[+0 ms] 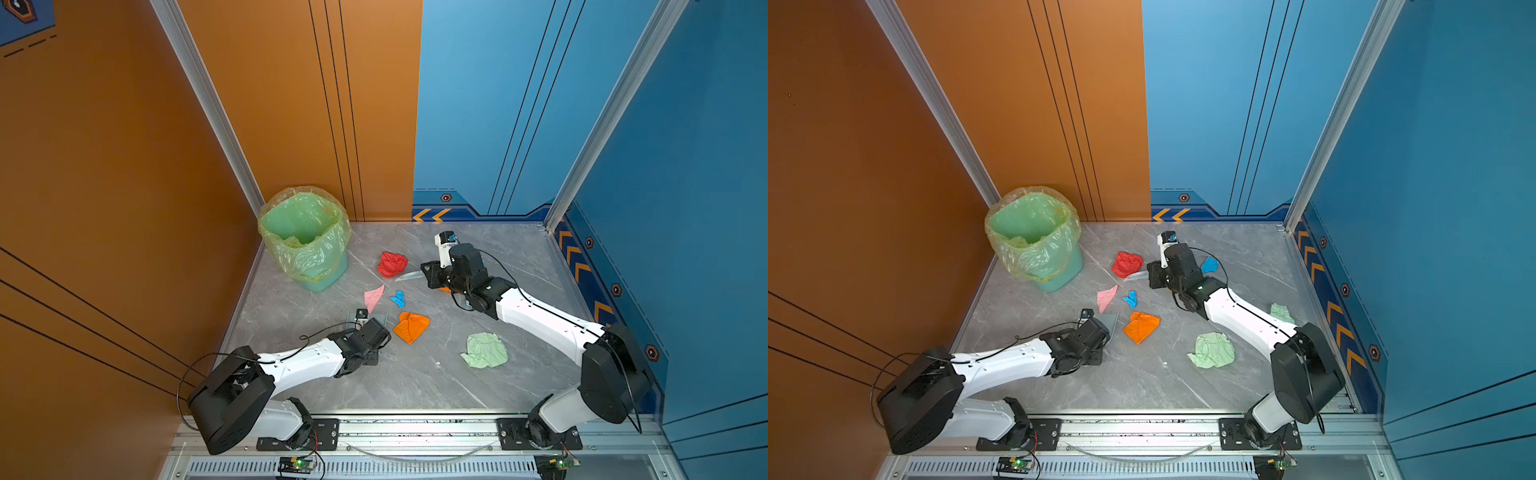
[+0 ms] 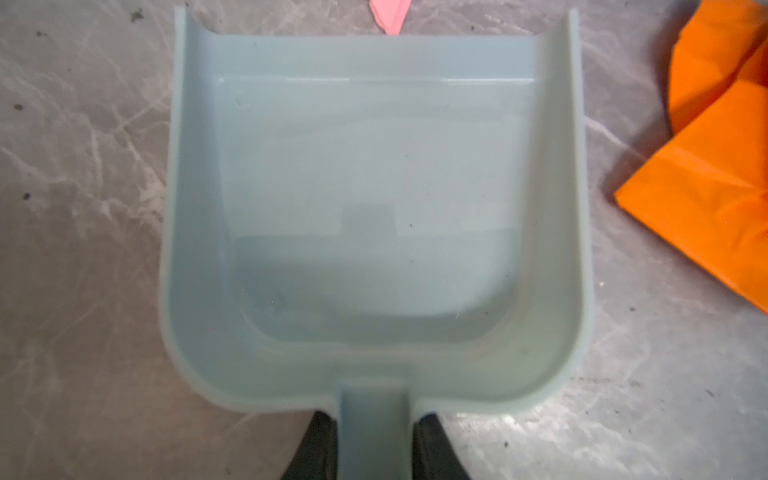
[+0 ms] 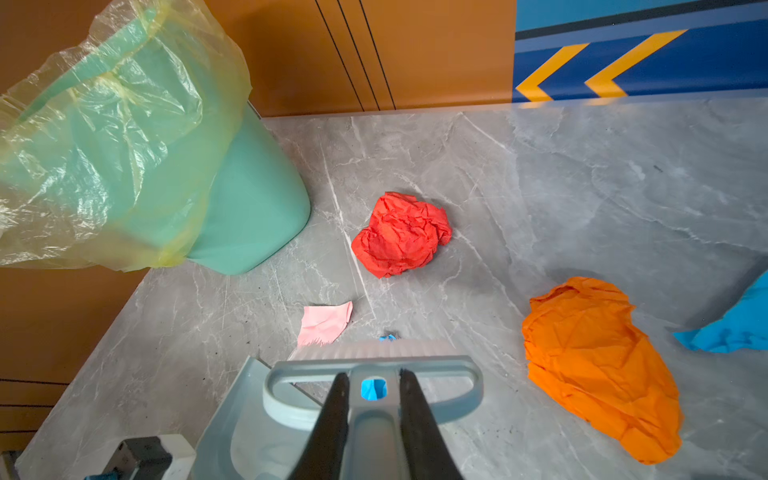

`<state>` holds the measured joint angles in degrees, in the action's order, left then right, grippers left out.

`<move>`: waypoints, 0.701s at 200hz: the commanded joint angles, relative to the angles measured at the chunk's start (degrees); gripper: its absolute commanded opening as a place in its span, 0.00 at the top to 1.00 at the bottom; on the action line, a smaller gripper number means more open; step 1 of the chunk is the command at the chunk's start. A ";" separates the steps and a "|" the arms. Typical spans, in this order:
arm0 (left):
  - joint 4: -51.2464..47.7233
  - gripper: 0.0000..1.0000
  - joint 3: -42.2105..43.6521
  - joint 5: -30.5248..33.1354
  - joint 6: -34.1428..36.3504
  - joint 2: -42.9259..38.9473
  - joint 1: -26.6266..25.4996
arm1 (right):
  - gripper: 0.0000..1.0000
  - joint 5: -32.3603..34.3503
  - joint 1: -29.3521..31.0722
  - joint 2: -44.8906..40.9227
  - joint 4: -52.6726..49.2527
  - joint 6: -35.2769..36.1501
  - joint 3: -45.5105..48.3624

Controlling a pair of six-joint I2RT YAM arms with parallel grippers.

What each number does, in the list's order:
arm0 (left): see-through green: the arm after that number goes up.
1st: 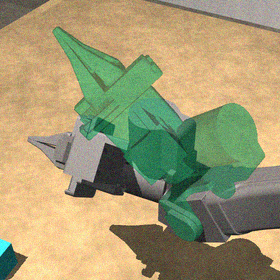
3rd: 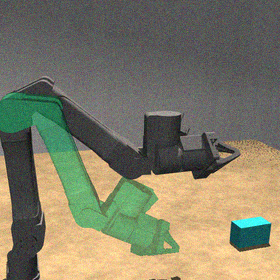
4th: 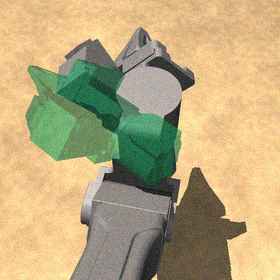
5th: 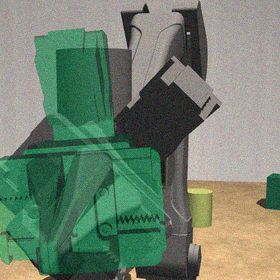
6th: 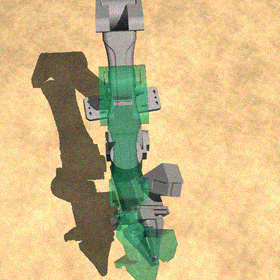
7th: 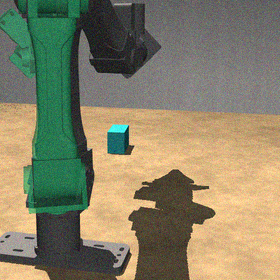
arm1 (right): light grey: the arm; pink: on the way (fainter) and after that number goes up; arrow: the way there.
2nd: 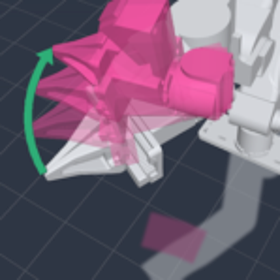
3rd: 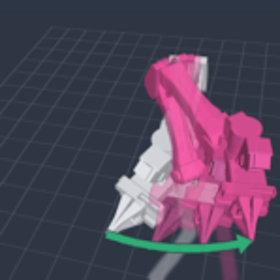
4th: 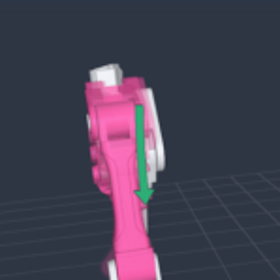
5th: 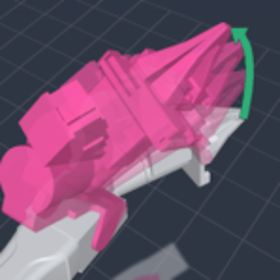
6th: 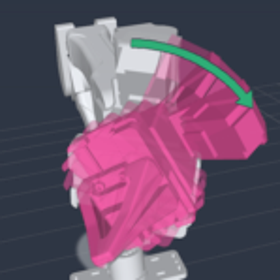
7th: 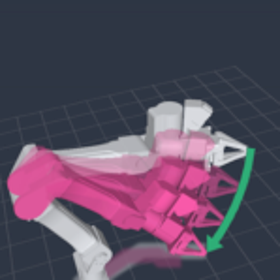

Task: Sweep away the paper scraps from the table
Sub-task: 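Carry the brush toward the pink and blue scraps near the dustpan with the right gripper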

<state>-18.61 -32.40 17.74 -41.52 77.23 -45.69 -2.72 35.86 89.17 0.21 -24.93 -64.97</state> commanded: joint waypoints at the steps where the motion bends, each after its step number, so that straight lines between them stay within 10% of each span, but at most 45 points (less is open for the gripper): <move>1: -5.54 0.93 0.41 -4.84 1.09 -0.14 0.66 | 1.00 2.26 1.44 3.17 -2.43 -3.93 -4.87; 140: -12.41 1.00 0.77 -7.59 2.23 -9.73 3.86 | 1.00 9.64 10.77 21.00 -4.02 1.31 -19.56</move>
<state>-28.36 -32.25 11.73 -40.25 68.49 -42.78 3.14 45.74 107.81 -0.89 -26.81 -81.12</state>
